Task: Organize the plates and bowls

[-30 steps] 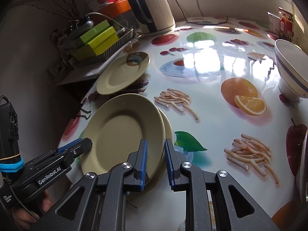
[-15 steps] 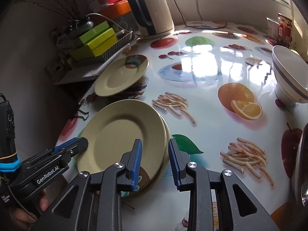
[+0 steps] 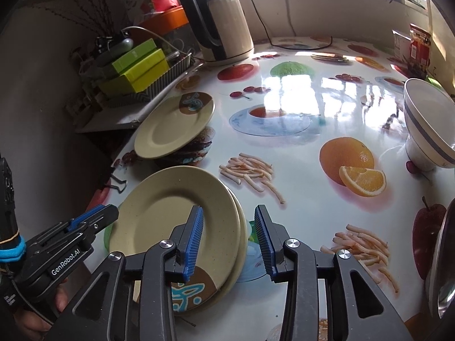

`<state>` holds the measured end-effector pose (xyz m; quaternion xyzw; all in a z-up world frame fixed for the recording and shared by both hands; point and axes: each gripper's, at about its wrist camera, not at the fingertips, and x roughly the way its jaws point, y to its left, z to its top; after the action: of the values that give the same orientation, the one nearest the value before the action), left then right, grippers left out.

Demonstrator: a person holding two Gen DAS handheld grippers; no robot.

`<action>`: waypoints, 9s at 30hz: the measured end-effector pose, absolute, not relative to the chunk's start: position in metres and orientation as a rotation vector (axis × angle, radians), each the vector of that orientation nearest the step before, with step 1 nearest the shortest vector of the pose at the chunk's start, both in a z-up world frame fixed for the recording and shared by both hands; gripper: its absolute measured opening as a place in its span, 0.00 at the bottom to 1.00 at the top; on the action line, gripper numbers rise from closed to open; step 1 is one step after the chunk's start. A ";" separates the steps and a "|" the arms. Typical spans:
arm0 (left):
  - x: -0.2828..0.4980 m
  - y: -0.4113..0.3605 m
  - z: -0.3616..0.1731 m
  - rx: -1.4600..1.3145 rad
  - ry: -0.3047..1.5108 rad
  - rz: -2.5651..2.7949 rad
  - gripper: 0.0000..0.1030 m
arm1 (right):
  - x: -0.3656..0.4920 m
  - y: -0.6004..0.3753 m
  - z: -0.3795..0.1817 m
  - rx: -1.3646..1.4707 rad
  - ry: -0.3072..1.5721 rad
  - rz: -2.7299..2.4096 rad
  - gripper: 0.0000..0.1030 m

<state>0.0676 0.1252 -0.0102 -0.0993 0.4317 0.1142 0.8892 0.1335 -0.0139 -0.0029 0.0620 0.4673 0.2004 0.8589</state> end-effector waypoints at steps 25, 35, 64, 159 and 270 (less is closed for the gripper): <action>0.139 0.186 -0.008 -0.243 0.864 0.231 0.35 | 0.239 0.021 0.003 0.158 0.989 0.488 0.42; 0.172 0.198 -0.016 -0.297 0.887 0.216 0.35 | 0.277 0.040 -0.004 0.149 1.016 0.513 0.42; 0.203 0.200 -0.034 -0.344 0.931 0.205 0.26 | 0.314 0.058 -0.035 0.174 1.088 0.570 0.25; 0.080 0.119 0.005 -0.283 0.870 0.140 0.25 | 0.163 -0.023 0.015 0.263 0.986 0.546 0.16; 0.063 0.120 -0.032 -0.442 0.950 0.047 0.43 | 0.147 -0.032 -0.021 0.299 1.095 0.551 0.33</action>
<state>0.0633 0.1205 -0.0318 -0.2111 0.4536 0.0225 0.8655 0.1469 -0.0321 -0.0205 0.1396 0.5120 0.2574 0.8076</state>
